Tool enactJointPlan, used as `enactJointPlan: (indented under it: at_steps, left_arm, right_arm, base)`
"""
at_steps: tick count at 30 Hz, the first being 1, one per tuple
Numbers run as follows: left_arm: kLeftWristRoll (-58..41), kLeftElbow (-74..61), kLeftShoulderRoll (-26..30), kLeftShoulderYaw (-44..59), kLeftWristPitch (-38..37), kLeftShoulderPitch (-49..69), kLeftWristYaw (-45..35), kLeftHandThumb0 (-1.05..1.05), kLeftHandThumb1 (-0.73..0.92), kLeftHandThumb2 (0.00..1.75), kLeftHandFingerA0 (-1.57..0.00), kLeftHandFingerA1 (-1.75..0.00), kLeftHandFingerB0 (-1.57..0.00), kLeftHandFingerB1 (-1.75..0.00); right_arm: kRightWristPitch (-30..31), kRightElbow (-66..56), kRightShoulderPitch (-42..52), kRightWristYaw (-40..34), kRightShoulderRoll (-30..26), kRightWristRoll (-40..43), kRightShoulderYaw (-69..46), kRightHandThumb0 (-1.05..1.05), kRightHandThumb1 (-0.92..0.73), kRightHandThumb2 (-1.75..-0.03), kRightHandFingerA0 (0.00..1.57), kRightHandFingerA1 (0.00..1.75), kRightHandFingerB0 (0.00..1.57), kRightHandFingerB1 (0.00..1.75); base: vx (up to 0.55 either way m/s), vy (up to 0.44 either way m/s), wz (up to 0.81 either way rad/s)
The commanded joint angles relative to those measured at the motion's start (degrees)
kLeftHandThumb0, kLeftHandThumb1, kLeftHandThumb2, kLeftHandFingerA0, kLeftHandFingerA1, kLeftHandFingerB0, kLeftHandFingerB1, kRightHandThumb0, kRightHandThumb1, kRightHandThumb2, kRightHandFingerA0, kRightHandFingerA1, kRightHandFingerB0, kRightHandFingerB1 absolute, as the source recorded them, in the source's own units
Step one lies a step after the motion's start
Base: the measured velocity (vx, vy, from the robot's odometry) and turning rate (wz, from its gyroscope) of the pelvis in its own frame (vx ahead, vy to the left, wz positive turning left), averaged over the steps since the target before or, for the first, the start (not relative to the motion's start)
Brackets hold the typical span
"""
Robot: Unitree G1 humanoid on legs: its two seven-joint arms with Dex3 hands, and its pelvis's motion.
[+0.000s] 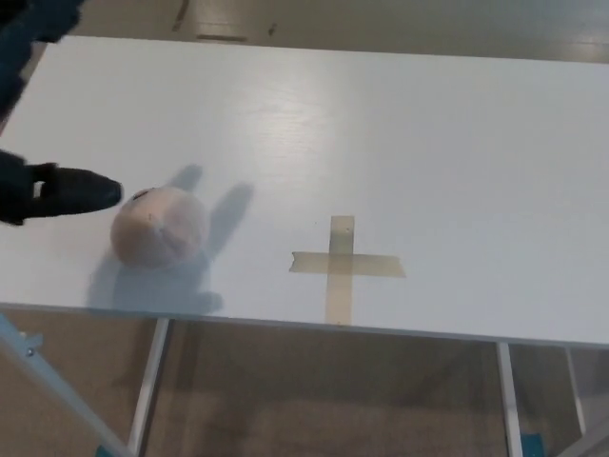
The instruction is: Use the left hand to take the pink dumpling toy on a person's hand and put it on the desk.
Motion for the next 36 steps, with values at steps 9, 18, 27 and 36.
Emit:
enactJointPlan:
  at_steps: [9, 18, 27, 36]
  left_arm:
    - [-59.64, -18.46, -7.38, 30.52, 0.49, 40.48, -24.37, -0.48, 0.45, 0.56, -0.79, -0.54, -0.62, -0.43]
    - [-44.04, -8.94, -12.07, 20.65, -6.97, 59.62, -31.76, -0.45, 0.49, 0.56, -0.73, -0.50, -0.59, -0.42]
    - [-11.53, 25.05, -15.79, 1.14, -17.62, 56.03, -8.70, -0.55, 0.49, 0.80, -0.63, -0.57, -0.51, -0.51]
    - [-2.25, 50.28, -19.30, -6.32, -8.10, 40.64, 9.71, -0.51, 0.63, 0.60, -0.65, -0.42, -0.55, -0.38]
  right_arm:
    - [1.19, 0.28, 0.80, 0.54, -0.33, -0.75, 0.64, -0.27, -0.70, -0.61, 0.60, 0.43, 0.52, 0.41]
    - [0.35, 0.58, 2.60, -0.20, -0.10, -1.22, 1.04, -0.24, -0.70, -0.61, 0.59, 0.43, 0.52, 0.41]
    - [-2.28, 0.95, 7.84, -4.31, 1.84, -1.38, 1.13, -0.23, -0.70, -0.61, 0.62, 0.44, 0.55, 0.42]
    - [-3.57, 0.98, 10.70, -6.99, 2.33, -1.36, 1.21, -0.23, -0.69, -0.60, 0.69, 0.46, 0.57, 0.43]
  base:
    - [0.00, 0.000, 0.00]
    - [0.00, 0.000, 0.00]
    - [0.00, 0.000, 0.00]
    - [0.00, 0.000, 0.00]
